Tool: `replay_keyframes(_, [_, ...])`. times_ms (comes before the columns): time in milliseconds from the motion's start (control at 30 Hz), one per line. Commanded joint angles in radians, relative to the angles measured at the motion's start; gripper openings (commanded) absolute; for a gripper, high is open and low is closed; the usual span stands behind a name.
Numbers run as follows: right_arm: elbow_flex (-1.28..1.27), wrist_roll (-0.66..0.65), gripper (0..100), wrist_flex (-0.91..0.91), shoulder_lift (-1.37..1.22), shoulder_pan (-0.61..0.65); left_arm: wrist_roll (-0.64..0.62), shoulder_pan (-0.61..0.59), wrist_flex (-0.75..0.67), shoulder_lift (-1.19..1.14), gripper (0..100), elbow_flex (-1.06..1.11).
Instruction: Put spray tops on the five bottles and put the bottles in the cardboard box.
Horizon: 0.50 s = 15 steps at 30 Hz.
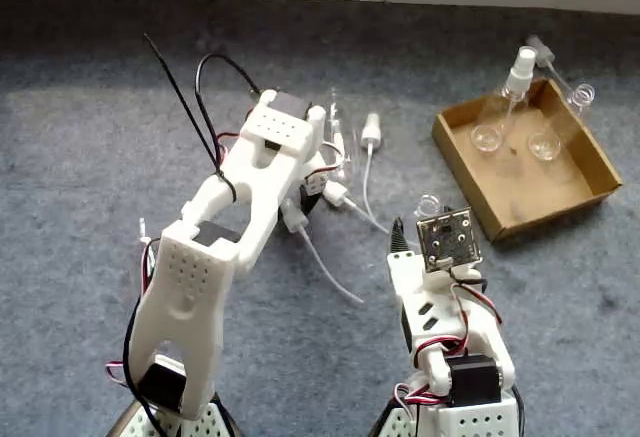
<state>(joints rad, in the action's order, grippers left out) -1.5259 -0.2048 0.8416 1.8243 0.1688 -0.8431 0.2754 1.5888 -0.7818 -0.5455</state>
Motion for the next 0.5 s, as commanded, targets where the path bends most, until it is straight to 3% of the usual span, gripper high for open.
replay_keyframes(0, [0.007, -0.006, 16.3, -0.018, 0.013, -0.013, -0.008, 0.004, -0.006, 0.001, 14, -0.056])
replay_keyframes(167, [0.007, -0.006, 16.3, -0.018, 0.013, -0.013, -0.006, -0.001, -0.006, -0.001, 0, -0.053])
replay_keyframes(467, [0.007, -0.006, 16.3, -0.019, 0.013, -0.013, 0.002, 0.001, 0.055, 0.031, 3, -0.097])
